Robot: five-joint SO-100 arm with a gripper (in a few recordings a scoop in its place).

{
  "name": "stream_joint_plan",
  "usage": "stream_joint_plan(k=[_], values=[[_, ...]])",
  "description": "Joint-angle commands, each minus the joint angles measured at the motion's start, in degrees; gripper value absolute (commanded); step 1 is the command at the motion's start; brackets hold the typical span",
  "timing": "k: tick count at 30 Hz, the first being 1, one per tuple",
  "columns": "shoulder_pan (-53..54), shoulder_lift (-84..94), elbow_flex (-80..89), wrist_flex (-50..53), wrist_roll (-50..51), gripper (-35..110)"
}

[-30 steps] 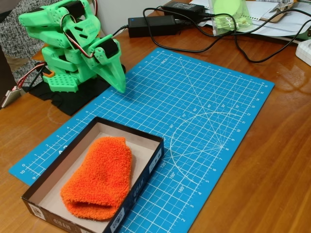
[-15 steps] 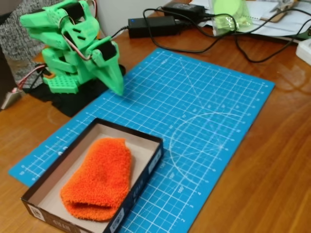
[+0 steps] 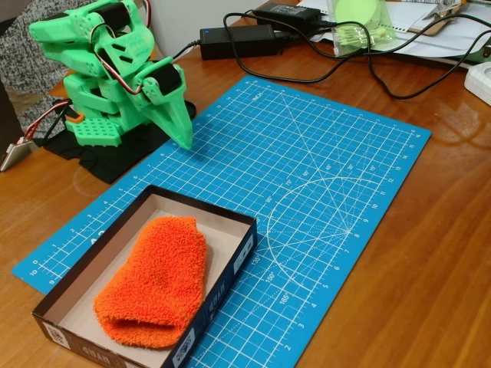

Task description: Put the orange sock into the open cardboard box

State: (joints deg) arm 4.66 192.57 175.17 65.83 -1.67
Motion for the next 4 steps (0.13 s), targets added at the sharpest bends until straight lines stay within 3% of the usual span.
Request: stream_joint_plan(k=[1,4], values=[[0.7,0.9,0.5,0.2,-0.8,0],[0.8,0.9,0.5,0.2,-0.8,0]])
